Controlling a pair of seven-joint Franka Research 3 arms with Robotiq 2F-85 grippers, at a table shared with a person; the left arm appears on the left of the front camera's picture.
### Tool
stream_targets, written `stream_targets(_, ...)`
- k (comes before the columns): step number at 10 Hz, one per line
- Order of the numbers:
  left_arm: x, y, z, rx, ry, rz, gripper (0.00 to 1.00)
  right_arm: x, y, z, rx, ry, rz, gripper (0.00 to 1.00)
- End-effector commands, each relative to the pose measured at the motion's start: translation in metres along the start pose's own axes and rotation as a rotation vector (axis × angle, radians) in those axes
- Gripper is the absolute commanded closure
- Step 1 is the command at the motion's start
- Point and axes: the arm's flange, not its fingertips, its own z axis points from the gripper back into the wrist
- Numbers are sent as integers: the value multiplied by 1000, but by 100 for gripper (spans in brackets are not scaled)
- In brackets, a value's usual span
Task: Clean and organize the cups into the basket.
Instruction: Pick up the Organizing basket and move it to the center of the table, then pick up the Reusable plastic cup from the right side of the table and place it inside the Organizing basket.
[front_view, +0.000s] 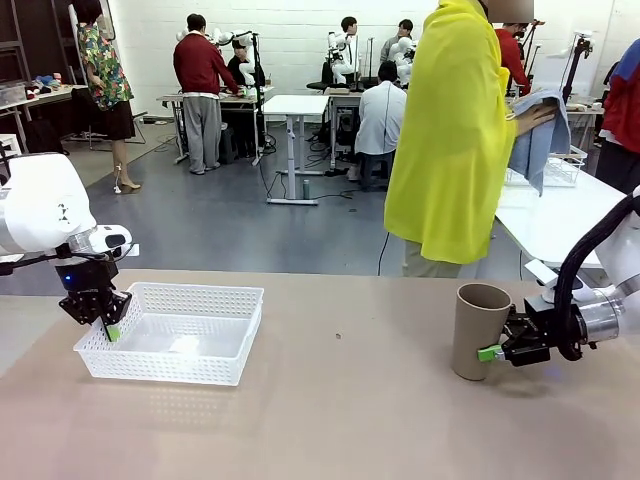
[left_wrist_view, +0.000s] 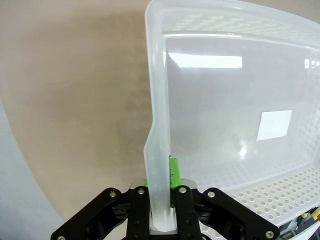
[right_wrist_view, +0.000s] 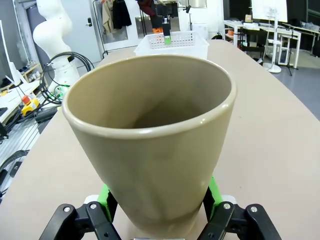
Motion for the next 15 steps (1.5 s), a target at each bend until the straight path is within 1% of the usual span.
stream_targets(1,0,1,5,11,10,2,100,-2,-2,2,-4,-7,21,77)
stream_targets(2,0,1,6,12,9,10,100,-1,-2,2,-3,-7,26,78)
stream_targets(3,1,0,4,27,1,34,100,-1,-2,3,-3,-6,31,100)
stream_targets(4,3,-3,4,7,-26,67,100,3,1,4,-11,-8,32,78)
stream_targets(5,3,-11,7,-31,-47,122,100,13,9,5,-30,-10,21,100)
stream_targets(6,1,-20,8,-47,-73,131,100,28,19,9,-25,-4,14,100)
stream_targets(8,2,-50,9,-73,-92,140,100,71,44,27,-58,-16,51,100)
stream_targets(10,14,-97,6,-12,-67,82,100,140,80,53,-138,-5,93,100)
stream_targets(11,20,-116,5,35,-61,75,100,169,98,62,-177,1,119,100)
stream_targets(13,36,-152,3,101,-30,83,100,205,125,74,-228,-5,155,100)
stream_targets(15,46,-183,5,130,-15,95,100,221,142,82,-246,-16,160,100)
